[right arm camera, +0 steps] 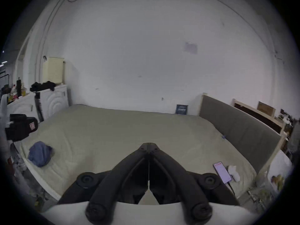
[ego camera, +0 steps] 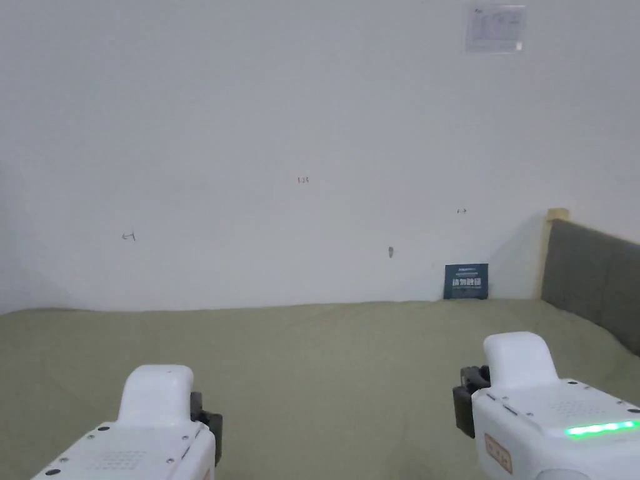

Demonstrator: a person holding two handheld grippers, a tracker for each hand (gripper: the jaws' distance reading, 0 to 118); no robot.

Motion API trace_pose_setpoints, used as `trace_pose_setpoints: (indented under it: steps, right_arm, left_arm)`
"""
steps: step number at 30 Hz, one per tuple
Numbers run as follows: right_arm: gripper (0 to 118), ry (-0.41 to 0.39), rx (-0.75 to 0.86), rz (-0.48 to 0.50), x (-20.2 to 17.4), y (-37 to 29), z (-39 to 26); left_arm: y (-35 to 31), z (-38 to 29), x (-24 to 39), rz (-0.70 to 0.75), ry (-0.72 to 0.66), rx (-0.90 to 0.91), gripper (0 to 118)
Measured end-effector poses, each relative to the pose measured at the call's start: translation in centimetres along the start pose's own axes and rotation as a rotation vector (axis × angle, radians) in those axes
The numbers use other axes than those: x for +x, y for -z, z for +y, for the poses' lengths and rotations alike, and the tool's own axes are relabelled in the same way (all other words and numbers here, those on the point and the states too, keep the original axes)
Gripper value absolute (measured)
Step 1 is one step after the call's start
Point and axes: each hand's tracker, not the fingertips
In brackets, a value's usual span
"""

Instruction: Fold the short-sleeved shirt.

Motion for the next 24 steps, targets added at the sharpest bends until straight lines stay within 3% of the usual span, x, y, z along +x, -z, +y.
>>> trace_pose_setpoints:
  steps: [8, 20, 21, 22, 23, 24]
  right_arm:
    - [2, 0.034, -0.002, -0.067, -1.0, -1.7, -6.1]
    - [4, 0.048, -0.01, -0.076, -1.4, -1.9, -6.0]
    - [12, 0.05, -0.014, -0.071, -1.5, -2.0, -5.8]
    - [29, 0.052, -0.025, -0.067, -1.5, -2.0, -5.8]
    - [68, 0.058, -0.029, -0.063, -1.4, -2.0, -5.8]
    - [89, 0.058, -0.03, -0.061, -1.5, -2.0, -5.8]
  left_arm:
    - [-1.6, -3.8, 1.2, 0.045, -0.038, -0.01, 0]
    - [-2.3, -3.7, -0.6, 0.095, -0.086, -0.013, 0]
    - [-2.4, -3.7, -0.6, 0.091, -0.083, -0.013, 1]
    - [-2.4, -3.7, -0.6, 0.082, -0.083, -0.016, 9]
    - [-2.3, -3.5, -0.7, 0.067, -0.087, -0.028, 33]
    - [-2.3, -3.4, -1.0, 0.047, -0.092, -0.041, 60]
